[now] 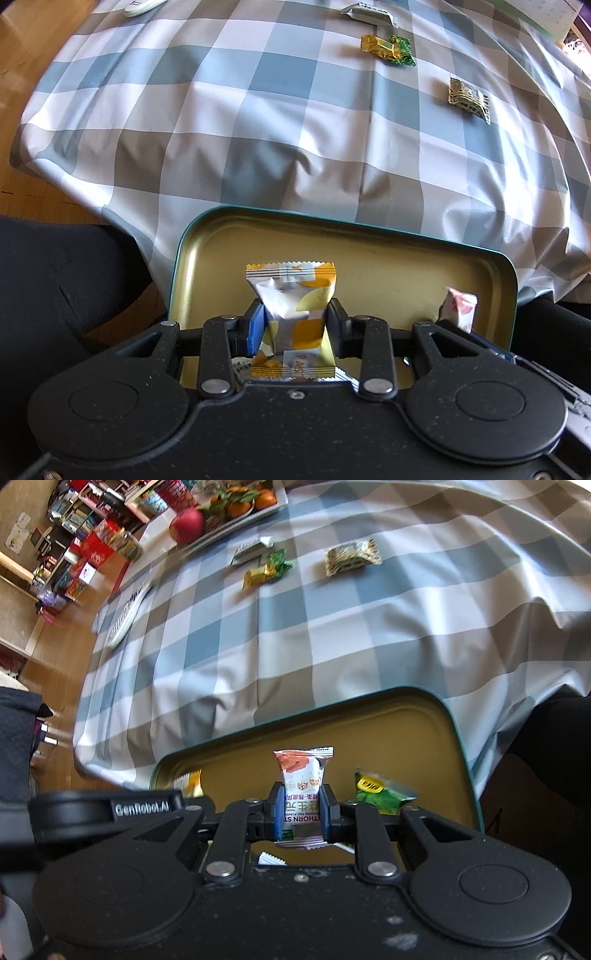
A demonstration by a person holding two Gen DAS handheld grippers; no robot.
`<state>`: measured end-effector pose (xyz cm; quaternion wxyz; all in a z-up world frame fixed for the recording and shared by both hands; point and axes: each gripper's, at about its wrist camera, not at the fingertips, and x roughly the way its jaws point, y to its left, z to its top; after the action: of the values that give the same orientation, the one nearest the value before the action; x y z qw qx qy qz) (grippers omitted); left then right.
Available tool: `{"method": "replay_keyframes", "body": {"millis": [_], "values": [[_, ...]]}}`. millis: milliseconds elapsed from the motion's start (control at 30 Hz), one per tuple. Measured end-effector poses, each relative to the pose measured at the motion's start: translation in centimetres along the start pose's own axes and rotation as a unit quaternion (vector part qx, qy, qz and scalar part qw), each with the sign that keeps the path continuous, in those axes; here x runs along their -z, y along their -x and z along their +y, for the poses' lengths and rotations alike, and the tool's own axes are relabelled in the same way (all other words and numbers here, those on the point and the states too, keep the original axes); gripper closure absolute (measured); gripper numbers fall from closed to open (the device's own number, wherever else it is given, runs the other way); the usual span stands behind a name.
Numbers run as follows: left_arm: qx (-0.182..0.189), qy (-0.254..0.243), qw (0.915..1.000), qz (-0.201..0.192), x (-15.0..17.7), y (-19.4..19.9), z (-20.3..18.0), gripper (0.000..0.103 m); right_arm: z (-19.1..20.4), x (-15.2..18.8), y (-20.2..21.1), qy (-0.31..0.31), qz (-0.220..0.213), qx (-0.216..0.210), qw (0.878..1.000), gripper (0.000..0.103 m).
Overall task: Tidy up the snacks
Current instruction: 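Carry both held packets back over the gold tray, then open the left gripper to drop the yellow-and-white packet while the right gripper releases its packet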
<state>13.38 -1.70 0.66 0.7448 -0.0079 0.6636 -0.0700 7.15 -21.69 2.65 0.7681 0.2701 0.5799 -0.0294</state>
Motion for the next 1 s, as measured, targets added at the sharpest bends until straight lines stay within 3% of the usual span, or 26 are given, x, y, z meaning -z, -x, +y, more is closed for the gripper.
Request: {"method": "replay_keyframes", "body": {"millis": [400, 1000], "values": [[0.001, -0.002, 1.0000, 0.005, -0.5, -0.5, 0.2, 0.058, -0.1, -0.2, -1.0, -0.010, 0.021, -0.003, 1.000, 0.080], [0.010, -0.020, 0.9993, 0.029, 2.1, -0.1, 0.6, 0.058, 0.2, 1.7, -1.0, 0.026, 0.050, 0.013, 0.998, 0.076]]}}
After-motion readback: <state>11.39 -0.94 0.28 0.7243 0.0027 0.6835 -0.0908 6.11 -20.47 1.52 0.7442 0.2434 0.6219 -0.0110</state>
